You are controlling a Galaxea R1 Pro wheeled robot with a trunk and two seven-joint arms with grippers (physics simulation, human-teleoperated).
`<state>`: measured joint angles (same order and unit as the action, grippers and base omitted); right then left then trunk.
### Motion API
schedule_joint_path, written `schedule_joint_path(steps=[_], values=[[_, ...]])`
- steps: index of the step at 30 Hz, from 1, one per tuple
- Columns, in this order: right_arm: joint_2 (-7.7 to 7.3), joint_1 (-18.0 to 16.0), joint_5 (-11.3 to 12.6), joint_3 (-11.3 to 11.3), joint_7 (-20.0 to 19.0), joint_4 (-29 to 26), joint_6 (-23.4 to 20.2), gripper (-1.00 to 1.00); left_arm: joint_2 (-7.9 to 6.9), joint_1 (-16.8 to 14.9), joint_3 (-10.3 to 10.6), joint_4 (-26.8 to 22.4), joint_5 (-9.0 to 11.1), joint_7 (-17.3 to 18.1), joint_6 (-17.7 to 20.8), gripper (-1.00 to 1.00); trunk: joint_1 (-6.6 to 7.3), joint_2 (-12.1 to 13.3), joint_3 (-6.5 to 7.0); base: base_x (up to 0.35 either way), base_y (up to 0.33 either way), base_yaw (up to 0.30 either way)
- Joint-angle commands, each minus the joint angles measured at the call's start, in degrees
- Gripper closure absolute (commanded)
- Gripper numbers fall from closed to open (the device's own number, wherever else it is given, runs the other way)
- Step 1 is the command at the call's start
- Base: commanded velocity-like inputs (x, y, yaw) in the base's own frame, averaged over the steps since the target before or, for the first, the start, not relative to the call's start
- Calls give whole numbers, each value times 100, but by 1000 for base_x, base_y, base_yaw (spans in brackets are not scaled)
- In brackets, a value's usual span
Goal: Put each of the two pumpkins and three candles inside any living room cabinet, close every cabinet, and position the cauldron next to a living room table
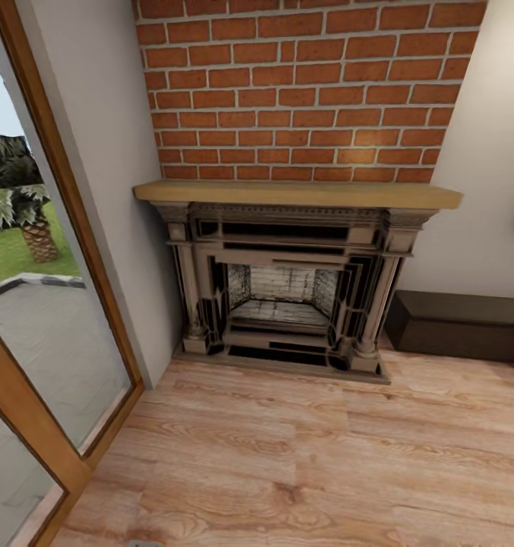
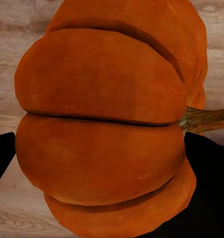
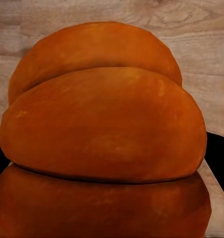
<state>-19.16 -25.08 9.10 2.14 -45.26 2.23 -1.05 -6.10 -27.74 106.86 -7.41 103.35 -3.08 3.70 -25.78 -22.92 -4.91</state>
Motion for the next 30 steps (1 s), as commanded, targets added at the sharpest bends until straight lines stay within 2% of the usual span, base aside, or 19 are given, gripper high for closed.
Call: schedule_joint_path(steps=[1, 5, 9, 12, 14, 20, 30], values=[[-3, 28, 12, -47, 31, 17, 74, 100, -1, 2, 1, 3, -6, -7, 1, 100, 0, 0, 8, 0, 0, -230], [1, 101, 5, -47, 479, 42, 266, 100, -5, 5, -6, 35, 9, -17, 0, 100, 0, 0, 35, 0, 0, -230], [8, 108, 4, -47, 736, 33, 287, 100, 3, 6, -18, 300, 38, -48, -1, 100, 0, 0, 62, 0, 0, -230], [9, 108, 4, -47, 759, 32, 289, 100, 15, 6, -20, 322, 89, -47, -6, 100, 0, 0, 83, 0, 0, -230], [9, 108, 4, -46, 764, 32, 289, 100, 26, 6, -3, 313, 45, -42, -8, 100, 0, 0, 96, 0, 0, -230], [9, 108, -2, -41, 765, 25, 289, 100, 31, 122, 10, 249, 61, -13, -9, 100, 0, 0, 137, 0, 0, -230], [9, 108, 2, -38, 773, 23, 289, 100, 21, 129, 10, 240, 62, -8, -10, 100, 0, 0, 206, 0, 0, -230]])
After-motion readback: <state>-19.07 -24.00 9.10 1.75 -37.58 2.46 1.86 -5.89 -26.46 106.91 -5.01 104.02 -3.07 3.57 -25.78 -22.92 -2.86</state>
